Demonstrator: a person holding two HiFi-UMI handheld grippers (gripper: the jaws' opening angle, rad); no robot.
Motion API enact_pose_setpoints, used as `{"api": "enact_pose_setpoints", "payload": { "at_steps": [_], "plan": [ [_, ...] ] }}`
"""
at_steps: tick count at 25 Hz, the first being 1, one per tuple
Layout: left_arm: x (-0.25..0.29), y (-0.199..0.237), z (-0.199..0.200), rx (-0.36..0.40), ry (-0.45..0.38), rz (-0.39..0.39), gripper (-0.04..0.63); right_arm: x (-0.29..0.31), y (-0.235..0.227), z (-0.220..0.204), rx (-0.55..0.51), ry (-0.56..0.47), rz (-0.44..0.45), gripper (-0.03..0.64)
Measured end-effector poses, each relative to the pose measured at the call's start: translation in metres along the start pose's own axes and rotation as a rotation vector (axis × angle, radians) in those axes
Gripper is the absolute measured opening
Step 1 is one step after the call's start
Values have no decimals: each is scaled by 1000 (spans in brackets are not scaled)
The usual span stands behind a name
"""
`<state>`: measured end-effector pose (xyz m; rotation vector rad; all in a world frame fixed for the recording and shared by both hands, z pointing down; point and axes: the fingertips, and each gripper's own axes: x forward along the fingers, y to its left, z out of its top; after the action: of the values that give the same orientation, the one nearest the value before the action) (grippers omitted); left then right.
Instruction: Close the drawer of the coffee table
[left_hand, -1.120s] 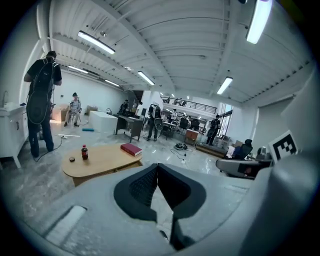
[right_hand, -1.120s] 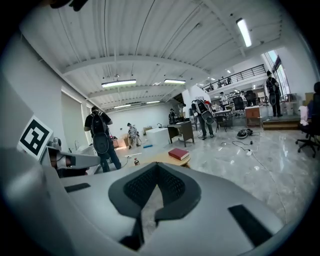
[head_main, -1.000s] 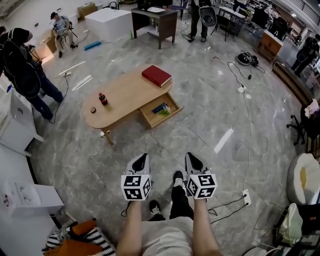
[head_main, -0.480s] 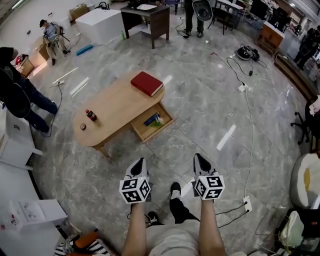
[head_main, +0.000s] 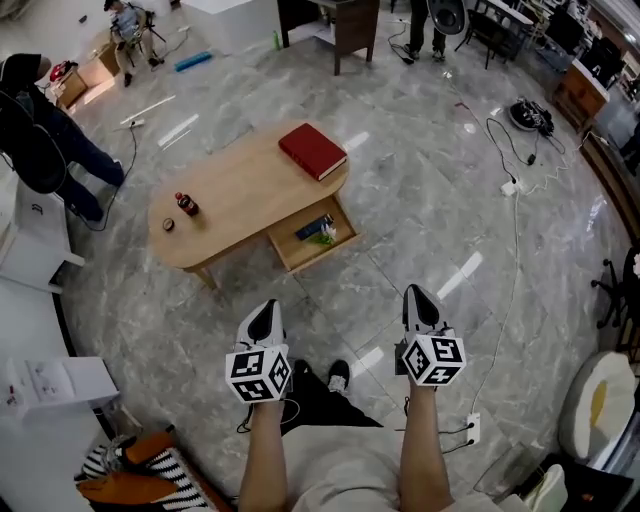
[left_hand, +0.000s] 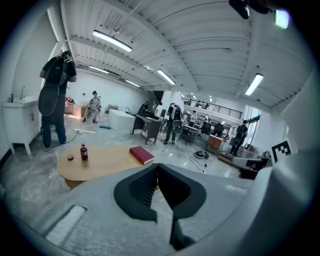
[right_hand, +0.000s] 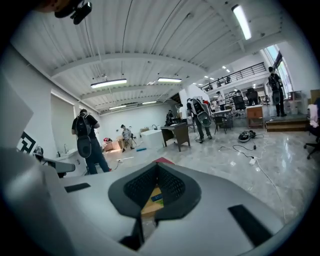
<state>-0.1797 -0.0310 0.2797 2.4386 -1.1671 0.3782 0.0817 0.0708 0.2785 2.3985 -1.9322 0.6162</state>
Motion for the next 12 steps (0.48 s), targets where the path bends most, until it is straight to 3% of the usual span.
{"api": "enact_pose_setpoints", "payload": {
  "at_steps": [7,12],
  "plan": [
    [34,39,6,-82,-14,66,9,61,14,-7,-42,83,70,15],
    [89,49,17,-101,-21,88,9,106,-7,9,-95,124,87,15]
  ]
}}
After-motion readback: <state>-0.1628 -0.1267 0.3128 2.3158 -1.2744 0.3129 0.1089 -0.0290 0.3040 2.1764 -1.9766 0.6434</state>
